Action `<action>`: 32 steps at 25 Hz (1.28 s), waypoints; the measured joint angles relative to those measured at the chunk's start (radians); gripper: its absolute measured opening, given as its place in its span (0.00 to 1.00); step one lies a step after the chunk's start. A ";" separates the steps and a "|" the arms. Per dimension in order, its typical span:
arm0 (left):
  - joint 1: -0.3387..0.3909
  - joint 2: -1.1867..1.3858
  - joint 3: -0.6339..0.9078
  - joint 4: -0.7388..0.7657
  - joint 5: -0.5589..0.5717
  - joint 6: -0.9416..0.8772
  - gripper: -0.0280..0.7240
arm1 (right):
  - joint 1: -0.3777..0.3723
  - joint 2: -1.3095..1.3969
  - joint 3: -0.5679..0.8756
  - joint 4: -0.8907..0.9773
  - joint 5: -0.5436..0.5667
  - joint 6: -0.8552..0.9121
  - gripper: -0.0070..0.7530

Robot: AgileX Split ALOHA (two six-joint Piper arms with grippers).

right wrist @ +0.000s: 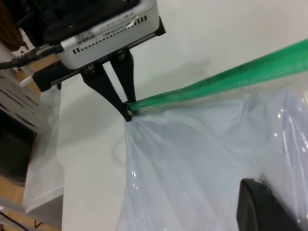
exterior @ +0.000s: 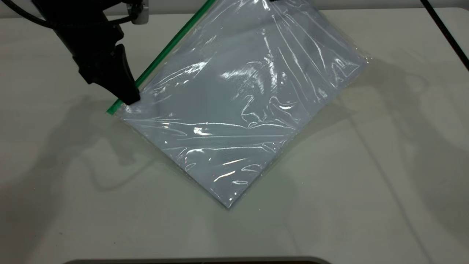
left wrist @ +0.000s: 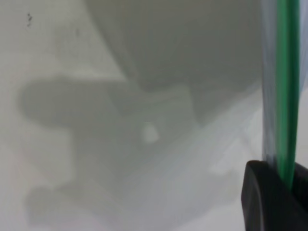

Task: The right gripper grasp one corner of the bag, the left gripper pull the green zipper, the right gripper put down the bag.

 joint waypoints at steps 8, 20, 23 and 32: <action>0.000 0.000 0.002 0.036 0.007 -0.008 0.13 | -0.013 0.000 -0.002 -0.003 0.000 0.015 0.06; 0.011 0.011 0.016 -0.059 0.020 -0.055 0.58 | -0.045 -0.014 -0.014 -0.034 -0.047 0.095 0.51; 0.011 0.011 0.009 -0.131 0.016 -0.092 0.68 | -0.045 -0.014 -0.014 -0.050 -0.049 0.131 0.64; 0.010 -0.065 -0.166 -0.064 0.037 -0.507 0.73 | -0.045 -0.035 -0.166 -0.386 -0.088 0.473 0.73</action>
